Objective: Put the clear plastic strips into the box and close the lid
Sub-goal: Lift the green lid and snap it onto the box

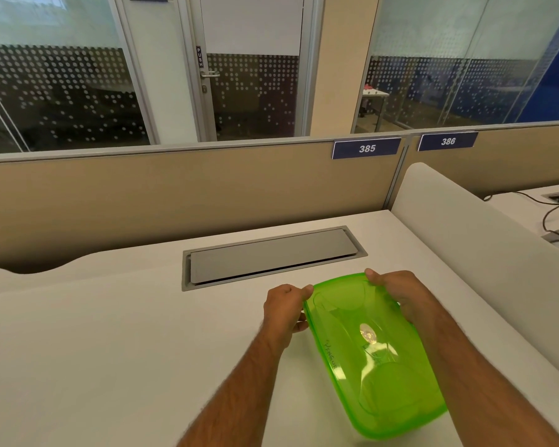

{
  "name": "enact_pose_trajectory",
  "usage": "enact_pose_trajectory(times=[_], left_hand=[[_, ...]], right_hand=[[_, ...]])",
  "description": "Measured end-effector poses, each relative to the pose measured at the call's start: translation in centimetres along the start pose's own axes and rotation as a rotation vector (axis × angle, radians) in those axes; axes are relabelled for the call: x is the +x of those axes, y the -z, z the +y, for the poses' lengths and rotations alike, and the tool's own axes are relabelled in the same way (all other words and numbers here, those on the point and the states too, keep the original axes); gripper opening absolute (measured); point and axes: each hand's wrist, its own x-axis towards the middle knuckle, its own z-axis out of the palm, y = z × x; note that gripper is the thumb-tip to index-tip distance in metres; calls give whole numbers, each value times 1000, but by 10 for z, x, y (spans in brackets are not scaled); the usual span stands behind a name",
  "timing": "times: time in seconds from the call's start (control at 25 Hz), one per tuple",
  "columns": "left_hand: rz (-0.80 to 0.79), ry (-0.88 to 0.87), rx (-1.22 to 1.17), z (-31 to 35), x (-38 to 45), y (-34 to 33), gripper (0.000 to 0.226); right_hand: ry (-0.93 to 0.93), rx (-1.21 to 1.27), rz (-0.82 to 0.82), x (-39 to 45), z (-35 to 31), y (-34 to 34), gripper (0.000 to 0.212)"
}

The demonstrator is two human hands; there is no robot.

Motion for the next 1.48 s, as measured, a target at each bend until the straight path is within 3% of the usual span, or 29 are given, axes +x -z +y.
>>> enact_pose_trajectory(times=[1.16, 1.36, 1.48], left_hand=[[111, -56, 20, -3, 3, -3, 27], [177, -112, 123, -1, -20, -4, 37], [149, -88, 104, -4, -40, -1, 41]], right_hand=[[34, -134, 171, 22, 14, -8, 43], [201, -293, 197, -5, 14, -1, 50], [134, -315, 158, -25, 19, 8, 55]])
